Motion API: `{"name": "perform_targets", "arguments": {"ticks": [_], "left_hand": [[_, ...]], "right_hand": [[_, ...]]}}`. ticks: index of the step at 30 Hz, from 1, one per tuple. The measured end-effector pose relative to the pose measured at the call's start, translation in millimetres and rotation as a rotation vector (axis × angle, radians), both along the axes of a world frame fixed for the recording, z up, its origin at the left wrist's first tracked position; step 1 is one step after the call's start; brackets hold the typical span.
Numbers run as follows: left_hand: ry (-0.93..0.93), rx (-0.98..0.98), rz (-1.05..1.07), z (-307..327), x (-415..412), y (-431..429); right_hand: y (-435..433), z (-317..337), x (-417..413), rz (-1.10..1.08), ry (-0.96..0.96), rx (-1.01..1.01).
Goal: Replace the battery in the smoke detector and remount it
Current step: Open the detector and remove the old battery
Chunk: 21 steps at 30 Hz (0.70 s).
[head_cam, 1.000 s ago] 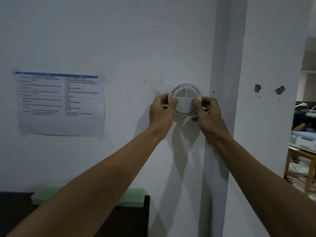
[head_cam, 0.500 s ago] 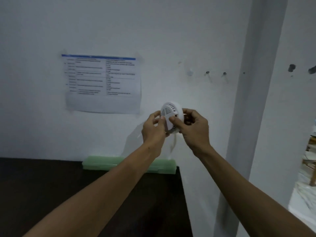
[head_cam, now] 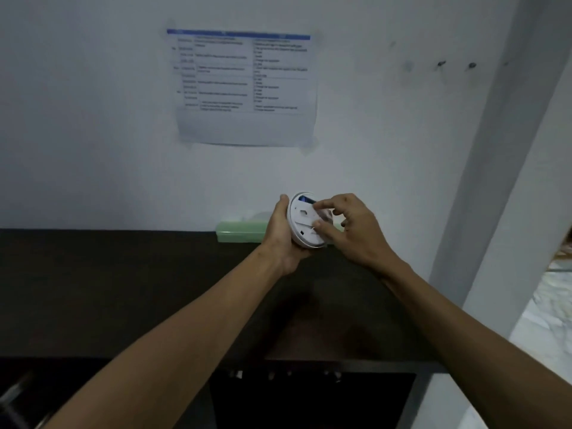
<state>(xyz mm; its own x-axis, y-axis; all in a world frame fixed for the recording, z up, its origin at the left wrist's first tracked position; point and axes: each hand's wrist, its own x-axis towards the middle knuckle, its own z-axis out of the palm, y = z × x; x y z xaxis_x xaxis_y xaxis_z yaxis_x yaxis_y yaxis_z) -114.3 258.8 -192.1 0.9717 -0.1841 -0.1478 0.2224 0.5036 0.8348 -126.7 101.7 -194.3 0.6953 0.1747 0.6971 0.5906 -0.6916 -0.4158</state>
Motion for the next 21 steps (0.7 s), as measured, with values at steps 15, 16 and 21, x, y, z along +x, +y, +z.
{"name": "perform_targets", "arguments": {"ticks": [15,16,21], "left_hand": [[-0.235,0.008,-0.203,-31.2,-29.0,4.9],[-0.259,0.012,-0.212,-32.7,-29.8,2.7],[-0.333,0.043,-0.208,-30.2,-31.4,-6.4]], "right_hand": [[-18.3,-10.9,-11.7,-0.092,0.037,-0.312],[-21.2,-9.9,-11.2,-0.061,0.043,-0.338],[-32.4,-1.0,-10.9,0.061,0.043,-0.389]]}}
